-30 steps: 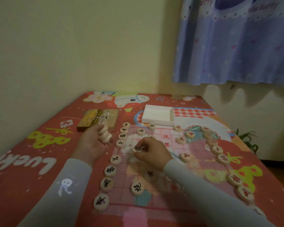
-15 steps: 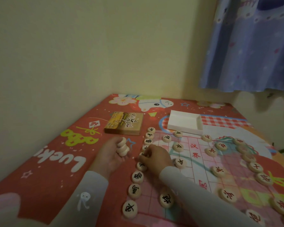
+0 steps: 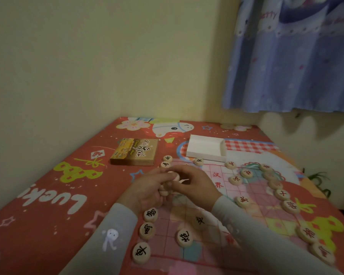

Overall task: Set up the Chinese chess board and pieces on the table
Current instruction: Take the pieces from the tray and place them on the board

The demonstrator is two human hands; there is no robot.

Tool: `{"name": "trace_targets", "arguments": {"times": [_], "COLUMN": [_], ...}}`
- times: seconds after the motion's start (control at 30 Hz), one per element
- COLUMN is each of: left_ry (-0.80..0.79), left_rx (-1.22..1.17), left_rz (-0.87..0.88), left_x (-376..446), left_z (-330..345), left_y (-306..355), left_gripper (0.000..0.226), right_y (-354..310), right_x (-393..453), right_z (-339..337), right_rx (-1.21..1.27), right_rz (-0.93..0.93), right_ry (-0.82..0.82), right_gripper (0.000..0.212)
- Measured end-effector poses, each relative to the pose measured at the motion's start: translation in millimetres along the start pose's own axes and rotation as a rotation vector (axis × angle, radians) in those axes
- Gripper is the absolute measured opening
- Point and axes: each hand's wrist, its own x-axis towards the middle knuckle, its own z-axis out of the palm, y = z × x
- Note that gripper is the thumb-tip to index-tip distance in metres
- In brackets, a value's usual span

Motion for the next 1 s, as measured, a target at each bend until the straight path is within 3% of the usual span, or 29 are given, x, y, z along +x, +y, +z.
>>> {"name": "trace_targets", "arguments": {"times": [0.03,0.17,0.37,0.57,0.87,1.0], "left_ry": [-0.009,0.063,0.101,0.057,0.000,-0.049], "left_rx": [-0.013,-0.105,-0.128,-0.073,-0.059,-0.043], "left_rz": [-0.002,-0.028,-0.008,0.060,-0.016,-0.049], "left_x": [-1,0,6,15,34,35], "left_z": [7,22,40,62,106,126], "left_y": [0,7,6,-5,-23,-31], "left_gripper": [0.001,0.031,0.010,0.033,0.029,0.027], "right_y": [0,9,26,48,60,66], "right_x": [-4,-18,-43,-68,-142,-159], "right_z": [-6,-31,-71,-125,-191,-199], "right_rx": [-0.010,-0.087,-0.230,-0.420,-0.508,-0.500], "right_rz": [-0.013,0.021,0.090,0.223,0.387,0.542], "right_ry": [0.021,0.149,0.249,0.418,0.567,0.587], "right_gripper": [0.037,0.040,0.041,0.041,0.026,0.053]}}
